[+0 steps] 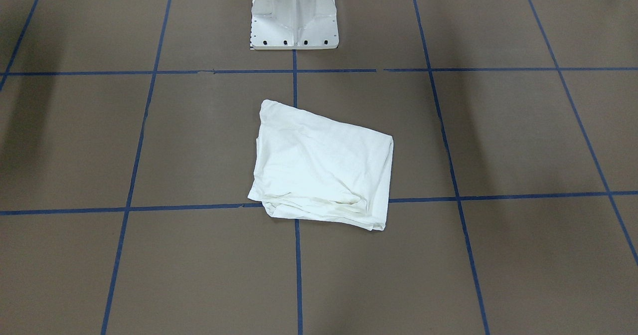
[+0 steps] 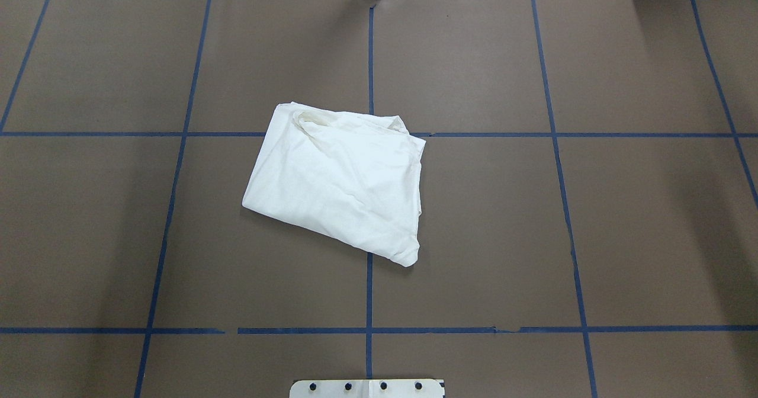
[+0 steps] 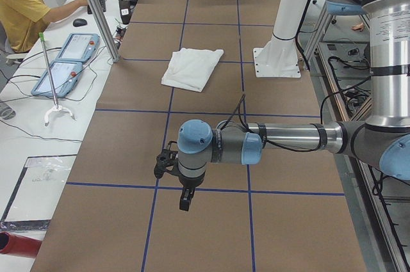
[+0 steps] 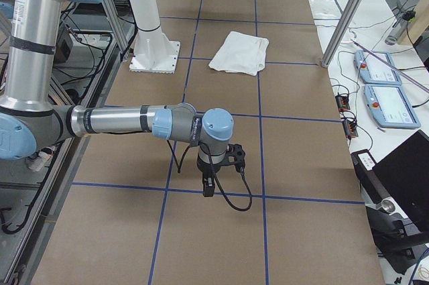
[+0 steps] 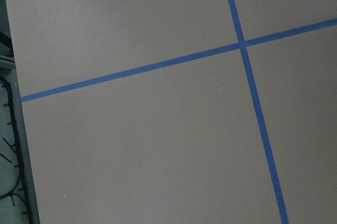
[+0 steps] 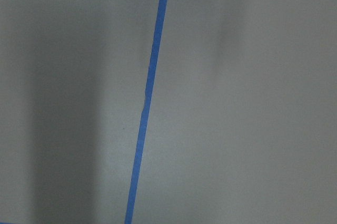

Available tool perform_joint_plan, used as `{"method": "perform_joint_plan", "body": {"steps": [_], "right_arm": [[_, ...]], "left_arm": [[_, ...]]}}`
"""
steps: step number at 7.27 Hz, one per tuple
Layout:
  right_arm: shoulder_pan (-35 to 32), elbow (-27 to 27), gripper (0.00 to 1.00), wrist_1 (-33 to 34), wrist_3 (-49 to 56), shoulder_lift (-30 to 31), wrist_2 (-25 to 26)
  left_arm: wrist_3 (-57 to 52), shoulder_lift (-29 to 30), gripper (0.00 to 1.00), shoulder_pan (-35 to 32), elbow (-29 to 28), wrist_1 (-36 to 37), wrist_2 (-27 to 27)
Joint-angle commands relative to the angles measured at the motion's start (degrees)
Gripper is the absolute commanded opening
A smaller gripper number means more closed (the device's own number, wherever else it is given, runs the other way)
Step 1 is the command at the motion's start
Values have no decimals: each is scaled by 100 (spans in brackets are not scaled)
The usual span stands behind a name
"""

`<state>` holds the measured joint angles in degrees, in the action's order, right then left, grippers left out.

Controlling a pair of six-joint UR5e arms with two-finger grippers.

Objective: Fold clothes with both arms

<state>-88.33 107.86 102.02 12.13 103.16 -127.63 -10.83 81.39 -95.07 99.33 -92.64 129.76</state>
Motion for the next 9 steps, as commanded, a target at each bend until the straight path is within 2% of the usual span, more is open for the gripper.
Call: {"method": "perform_joint_plan", "body": {"steps": [1, 5, 9], "right_arm": [[0, 7, 100, -7, 0, -6, 1], [0, 7, 100, -102, -9, -42, 1], [0, 16, 100, -165, -9, -7, -8]], "left_arm": [[398, 43, 100, 50, 77, -8, 207], [406, 17, 100, 50, 121, -69, -47], [424, 0, 100, 41, 139, -70, -47]]}}
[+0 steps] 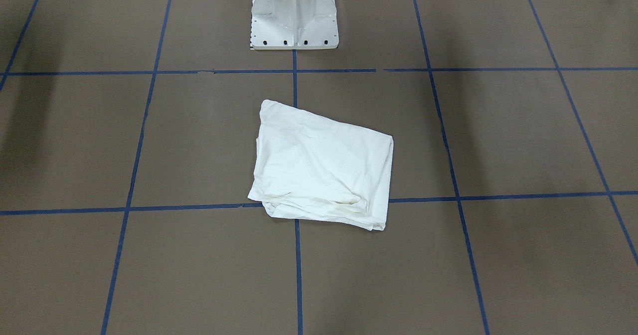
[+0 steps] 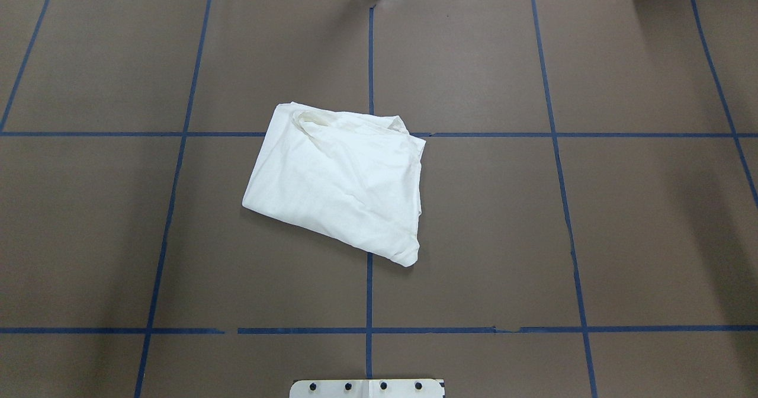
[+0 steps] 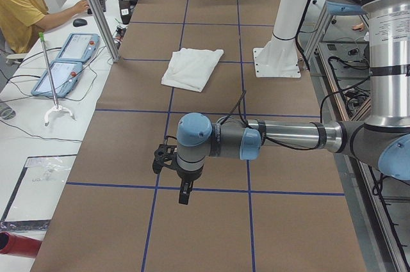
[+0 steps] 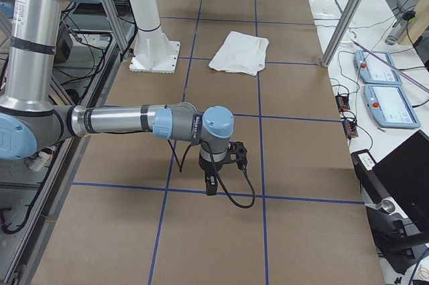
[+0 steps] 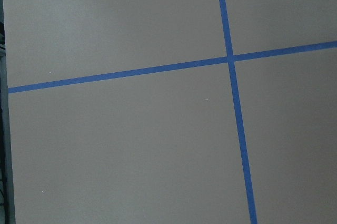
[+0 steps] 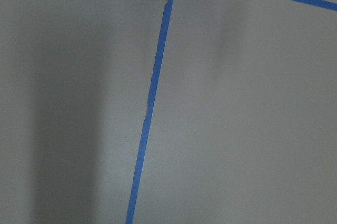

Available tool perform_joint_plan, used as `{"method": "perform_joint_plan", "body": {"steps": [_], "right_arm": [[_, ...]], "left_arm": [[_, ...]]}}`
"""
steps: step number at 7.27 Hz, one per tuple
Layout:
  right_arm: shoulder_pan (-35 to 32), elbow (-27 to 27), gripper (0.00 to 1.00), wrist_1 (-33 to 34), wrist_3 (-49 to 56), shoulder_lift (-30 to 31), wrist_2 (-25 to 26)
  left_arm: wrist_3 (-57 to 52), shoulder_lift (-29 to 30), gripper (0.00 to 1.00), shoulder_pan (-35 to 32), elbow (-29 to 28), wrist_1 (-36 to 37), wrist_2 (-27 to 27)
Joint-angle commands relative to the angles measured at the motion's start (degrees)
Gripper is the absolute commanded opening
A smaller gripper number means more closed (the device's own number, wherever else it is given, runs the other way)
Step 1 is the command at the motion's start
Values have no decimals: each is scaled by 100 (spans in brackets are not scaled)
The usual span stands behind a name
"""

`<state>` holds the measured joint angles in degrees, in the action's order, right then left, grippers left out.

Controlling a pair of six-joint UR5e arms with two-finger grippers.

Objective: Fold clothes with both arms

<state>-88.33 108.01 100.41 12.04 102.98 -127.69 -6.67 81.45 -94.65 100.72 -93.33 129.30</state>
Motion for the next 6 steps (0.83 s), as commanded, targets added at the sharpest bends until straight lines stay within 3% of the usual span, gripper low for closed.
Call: {"method": "perform_joint_plan", "body": {"steps": [1, 6], "right_arm": [[0, 1, 100, -4, 0, 11, 8], [0, -16, 100, -92, -18, 20, 8]], "left_arm": [[8, -33, 100, -1, -9, 8, -2], [8, -174, 100, -1, -9, 8, -19]]}}
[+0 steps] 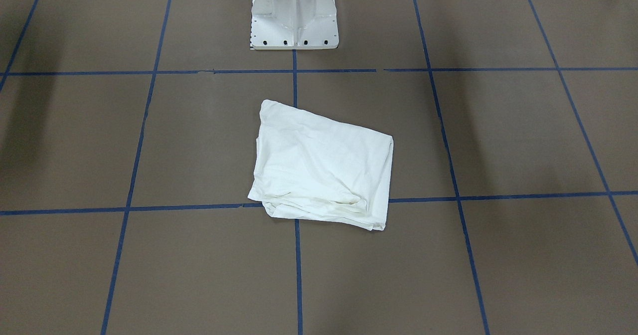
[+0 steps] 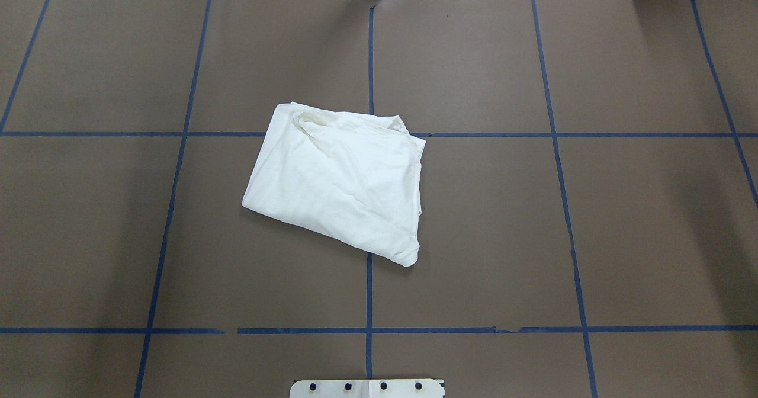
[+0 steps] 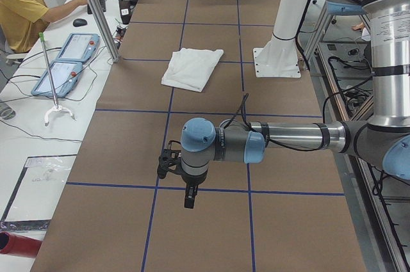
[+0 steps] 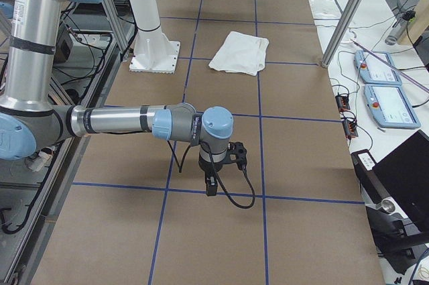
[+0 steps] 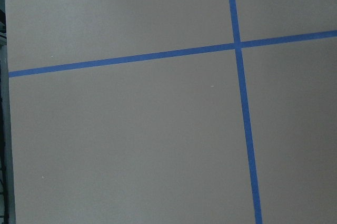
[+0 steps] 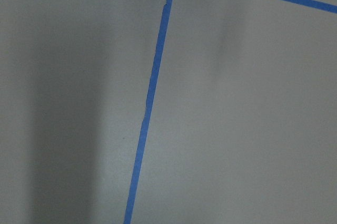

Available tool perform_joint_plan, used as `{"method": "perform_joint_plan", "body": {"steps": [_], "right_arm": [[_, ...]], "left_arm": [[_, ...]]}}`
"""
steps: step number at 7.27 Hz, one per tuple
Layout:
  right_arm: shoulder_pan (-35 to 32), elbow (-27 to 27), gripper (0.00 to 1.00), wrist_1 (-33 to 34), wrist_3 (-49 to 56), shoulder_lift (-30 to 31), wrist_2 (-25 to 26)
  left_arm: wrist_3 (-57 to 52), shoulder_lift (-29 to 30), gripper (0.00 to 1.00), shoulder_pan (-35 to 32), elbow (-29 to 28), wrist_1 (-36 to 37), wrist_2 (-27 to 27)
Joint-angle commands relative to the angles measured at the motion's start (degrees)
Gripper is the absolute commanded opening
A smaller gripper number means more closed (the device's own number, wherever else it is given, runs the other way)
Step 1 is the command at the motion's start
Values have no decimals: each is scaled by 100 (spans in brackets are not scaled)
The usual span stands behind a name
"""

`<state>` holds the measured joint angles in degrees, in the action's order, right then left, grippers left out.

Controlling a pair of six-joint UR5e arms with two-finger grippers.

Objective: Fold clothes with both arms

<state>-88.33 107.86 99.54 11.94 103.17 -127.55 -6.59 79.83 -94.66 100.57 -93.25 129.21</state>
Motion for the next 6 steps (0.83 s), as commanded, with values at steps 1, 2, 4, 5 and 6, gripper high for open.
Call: {"method": "perform_joint_plan", "body": {"steps": [1, 2, 4, 5, 6], "right_arm": [[0, -2, 100, -5, -8, 2, -7], [0, -19, 100, 4, -8, 2, -16], [-9, -10, 100, 4, -17, 10, -16], [0, -19, 100, 13, -17, 2, -16], [0, -185, 100, 4, -17, -7, -16]], "left_arm": [[0, -12, 100, 0, 7, 0, -18], [0, -12, 100, 0, 15, 0, -18], [-8, -3, 100, 0, 24, -9, -10], [-8, 6, 100, 0, 24, -9, -10], [-26, 14, 100, 0, 33, -17, -10]]}}
